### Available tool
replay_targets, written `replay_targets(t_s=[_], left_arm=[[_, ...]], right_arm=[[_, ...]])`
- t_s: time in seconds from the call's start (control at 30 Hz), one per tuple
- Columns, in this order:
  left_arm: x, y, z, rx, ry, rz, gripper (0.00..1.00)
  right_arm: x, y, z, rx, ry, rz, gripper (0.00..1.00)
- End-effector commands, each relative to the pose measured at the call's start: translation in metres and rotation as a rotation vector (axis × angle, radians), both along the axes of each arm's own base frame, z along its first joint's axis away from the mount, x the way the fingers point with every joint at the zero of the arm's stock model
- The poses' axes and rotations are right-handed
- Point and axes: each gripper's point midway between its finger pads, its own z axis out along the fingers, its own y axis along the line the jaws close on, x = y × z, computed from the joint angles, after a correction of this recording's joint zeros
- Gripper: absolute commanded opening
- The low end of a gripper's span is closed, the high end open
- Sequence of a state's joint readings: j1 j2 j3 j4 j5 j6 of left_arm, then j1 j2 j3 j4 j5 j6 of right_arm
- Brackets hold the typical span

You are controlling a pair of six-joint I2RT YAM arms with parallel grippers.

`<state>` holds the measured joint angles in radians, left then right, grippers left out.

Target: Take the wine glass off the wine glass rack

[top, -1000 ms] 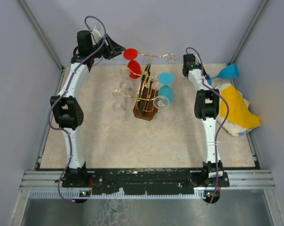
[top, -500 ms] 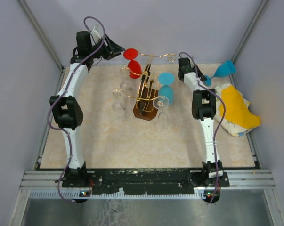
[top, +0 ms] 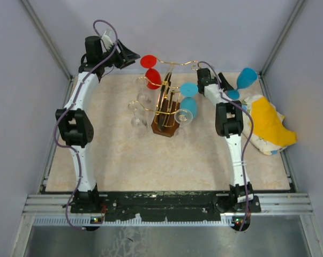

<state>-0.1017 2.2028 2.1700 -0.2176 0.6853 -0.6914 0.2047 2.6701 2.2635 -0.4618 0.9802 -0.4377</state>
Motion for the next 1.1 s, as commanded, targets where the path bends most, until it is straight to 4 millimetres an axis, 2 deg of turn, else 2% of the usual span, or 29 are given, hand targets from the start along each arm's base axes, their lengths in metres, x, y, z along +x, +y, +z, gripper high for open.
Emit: replay_targets(t_s=[0.0, 0.1, 0.17, 0.47, 0.6, 0.9, 1.07], left_arm=[[-0.010, 0.003, 0.034, -0.003, -0.073, -0.003, 0.62], [-0.010, 0.001, 0.033, -0.011, -0.070, -0.010, 0.62], [-0.010, 0.001, 0.035, -0.014, -0.075, -0.010, 0.62], [-0.007, -0.003, 0.035, -0.033, -0.077, -0.022, 0.62], [-0.008, -0.015, 0.037, -0.047, -0.088, -0.052, 0.60], [-0.010, -0.038, 0.027, -0.062, -0.059, -0.114, 0.48], [-0.013, -0.043, 0.020, -0.048, -0.039, -0.122, 0.47]], right_arm=[[-0.011, 0.034, -0.042, 0.188, 0.072, 0.095, 0.70], [-0.016, 0.045, -0.038, 0.244, 0.067, 0.114, 0.83], [-0.021, 0.052, -0.035, 0.279, 0.069, 0.125, 0.85], [-0.045, 0.067, -0.033, 0.400, 0.091, 0.162, 0.79], [-0.056, 0.066, -0.041, 0.413, 0.116, 0.139, 0.78], [-0.079, 0.059, -0.033, 0.458, 0.077, 0.114, 0.77], [-0.087, 0.055, -0.028, 0.479, 0.058, 0.105, 0.77]])
